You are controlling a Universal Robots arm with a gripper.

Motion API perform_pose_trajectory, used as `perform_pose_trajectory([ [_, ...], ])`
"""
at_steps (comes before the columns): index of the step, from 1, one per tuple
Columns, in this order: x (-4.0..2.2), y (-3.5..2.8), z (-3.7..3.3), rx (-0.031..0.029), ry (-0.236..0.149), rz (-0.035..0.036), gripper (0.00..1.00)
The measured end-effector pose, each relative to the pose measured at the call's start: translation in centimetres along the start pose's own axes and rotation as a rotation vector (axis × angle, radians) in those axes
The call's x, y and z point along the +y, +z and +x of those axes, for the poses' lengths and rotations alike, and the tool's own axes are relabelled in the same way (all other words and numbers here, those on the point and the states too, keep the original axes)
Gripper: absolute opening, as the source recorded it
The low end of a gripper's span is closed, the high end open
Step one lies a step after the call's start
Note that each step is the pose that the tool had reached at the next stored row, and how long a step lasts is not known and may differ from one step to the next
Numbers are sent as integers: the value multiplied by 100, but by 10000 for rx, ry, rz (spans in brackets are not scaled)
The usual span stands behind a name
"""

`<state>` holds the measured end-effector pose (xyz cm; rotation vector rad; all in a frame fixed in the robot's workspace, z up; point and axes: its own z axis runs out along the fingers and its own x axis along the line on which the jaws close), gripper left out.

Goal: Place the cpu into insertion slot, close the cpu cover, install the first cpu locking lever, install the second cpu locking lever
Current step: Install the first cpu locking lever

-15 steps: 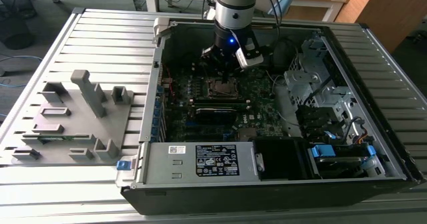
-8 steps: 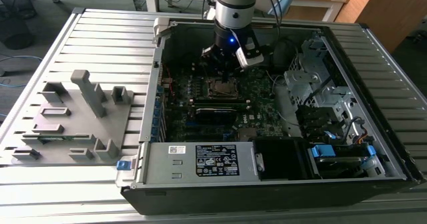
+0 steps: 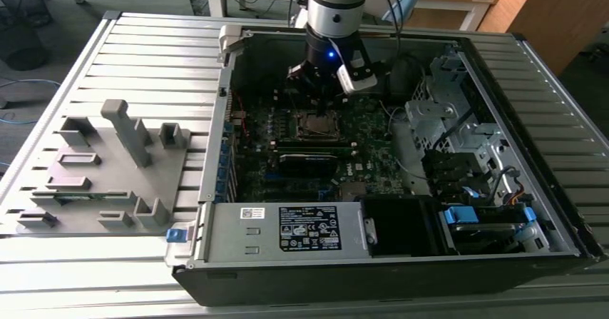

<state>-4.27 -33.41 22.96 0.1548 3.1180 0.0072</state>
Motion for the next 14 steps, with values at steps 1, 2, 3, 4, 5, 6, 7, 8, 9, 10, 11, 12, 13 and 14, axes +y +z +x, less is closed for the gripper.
perform_pose_trajectory([
  [1,0,-8,0,-1,0,-1,10],
  [2,0,-17,-1,0,0,0,10],
  [3,0,-25,-1,0,0,0,10],
  [4,0,-33,-1,0,0,0,10],
  [5,0,-40,-1,0,0,1,10],
  [6,0,-48,-1,-1,0,0,10],
  [7,0,-54,-1,-1,0,-1,10],
  [8,0,-58,-1,0,0,0,10],
  [9,1,-58,-1,-1,0,-1,10],
  [10,1,-58,-1,-1,0,-3,10],
  [11,1,-84,-2,0,0,0,10],
  [12,1,-109,-2,0,0,0,10],
  [13,1,-110,-2,0,0,0,10],
  [14,1,-110,-2,0,0,-1,10],
])
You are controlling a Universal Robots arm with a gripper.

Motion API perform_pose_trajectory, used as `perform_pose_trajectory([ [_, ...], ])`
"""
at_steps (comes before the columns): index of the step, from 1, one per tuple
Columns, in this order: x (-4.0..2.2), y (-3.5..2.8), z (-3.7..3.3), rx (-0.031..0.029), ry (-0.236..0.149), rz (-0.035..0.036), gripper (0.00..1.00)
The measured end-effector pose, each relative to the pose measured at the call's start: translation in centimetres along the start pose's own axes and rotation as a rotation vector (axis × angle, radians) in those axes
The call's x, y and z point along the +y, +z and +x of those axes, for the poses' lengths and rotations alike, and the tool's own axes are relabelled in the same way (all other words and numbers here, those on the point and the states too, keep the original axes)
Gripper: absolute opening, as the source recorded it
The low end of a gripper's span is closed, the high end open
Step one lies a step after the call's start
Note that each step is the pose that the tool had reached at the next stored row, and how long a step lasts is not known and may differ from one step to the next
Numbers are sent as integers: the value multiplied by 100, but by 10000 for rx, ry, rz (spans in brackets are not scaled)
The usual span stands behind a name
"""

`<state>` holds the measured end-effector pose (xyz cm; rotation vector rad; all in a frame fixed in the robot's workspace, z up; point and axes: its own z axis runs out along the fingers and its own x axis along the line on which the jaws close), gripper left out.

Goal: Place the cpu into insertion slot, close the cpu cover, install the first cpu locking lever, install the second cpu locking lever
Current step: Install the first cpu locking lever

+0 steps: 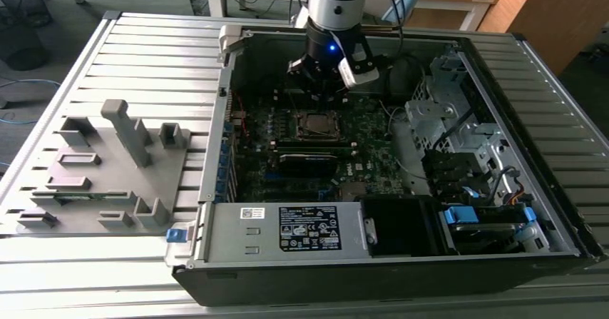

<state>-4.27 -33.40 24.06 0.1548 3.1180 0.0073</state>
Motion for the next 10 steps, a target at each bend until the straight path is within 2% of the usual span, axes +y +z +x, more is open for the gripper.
perform_pose_trajectory([
  [10,0,-23,0,0,0,1,10],
])
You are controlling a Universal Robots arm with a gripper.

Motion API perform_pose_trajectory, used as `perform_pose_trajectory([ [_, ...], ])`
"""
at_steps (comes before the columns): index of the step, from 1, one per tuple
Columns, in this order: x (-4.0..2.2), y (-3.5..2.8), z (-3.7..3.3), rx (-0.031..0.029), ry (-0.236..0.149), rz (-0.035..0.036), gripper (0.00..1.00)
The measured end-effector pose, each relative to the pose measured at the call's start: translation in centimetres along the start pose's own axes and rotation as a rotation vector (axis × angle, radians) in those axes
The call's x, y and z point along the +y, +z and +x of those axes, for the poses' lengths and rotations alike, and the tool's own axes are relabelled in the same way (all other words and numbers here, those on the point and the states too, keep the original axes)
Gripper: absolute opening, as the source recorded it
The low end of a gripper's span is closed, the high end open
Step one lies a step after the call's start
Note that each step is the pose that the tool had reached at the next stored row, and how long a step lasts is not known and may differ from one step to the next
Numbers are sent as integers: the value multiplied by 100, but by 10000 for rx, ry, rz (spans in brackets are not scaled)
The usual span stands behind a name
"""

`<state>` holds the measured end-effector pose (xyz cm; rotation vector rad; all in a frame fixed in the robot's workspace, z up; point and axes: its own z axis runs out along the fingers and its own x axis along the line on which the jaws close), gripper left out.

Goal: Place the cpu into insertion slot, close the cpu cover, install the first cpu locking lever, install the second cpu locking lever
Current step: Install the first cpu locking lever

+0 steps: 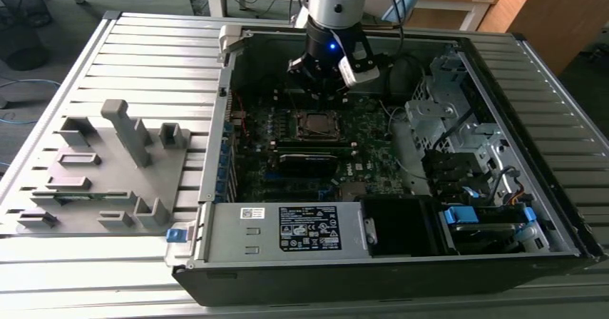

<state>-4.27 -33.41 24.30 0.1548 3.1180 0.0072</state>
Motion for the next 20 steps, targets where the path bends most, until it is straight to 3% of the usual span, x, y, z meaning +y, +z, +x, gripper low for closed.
perform_pose_trajectory([
  [20,-6,-13,56,0,-1,1,10],
])
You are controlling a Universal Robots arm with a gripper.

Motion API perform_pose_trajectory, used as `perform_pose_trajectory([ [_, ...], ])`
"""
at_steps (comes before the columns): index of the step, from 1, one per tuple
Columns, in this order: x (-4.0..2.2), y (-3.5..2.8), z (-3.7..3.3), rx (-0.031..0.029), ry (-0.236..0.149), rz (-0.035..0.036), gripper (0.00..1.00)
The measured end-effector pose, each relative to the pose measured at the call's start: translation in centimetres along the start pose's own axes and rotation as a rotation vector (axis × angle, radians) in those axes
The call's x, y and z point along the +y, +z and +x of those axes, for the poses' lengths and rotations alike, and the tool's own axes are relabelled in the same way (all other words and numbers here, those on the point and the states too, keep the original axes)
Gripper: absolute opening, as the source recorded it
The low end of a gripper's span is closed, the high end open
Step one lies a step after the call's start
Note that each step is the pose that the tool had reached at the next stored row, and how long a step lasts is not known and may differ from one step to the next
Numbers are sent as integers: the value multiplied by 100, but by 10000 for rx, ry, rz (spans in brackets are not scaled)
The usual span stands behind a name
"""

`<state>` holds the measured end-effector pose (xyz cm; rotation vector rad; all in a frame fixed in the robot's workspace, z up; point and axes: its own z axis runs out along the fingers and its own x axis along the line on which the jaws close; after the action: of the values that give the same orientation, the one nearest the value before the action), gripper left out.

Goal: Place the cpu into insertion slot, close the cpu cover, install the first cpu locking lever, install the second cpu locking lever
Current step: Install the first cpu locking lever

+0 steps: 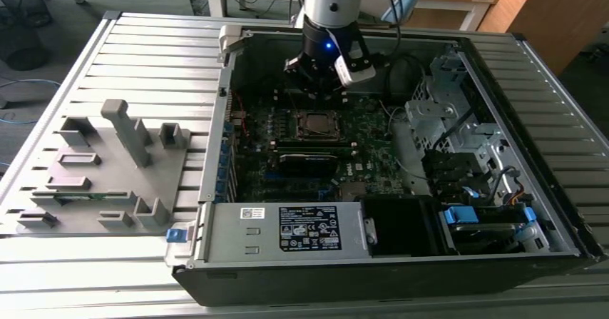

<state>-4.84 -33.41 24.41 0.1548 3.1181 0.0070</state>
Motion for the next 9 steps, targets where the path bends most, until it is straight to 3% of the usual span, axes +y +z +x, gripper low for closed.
perform_pose_trajectory([
  [9,0,-17,9,0,1,0,10],
])
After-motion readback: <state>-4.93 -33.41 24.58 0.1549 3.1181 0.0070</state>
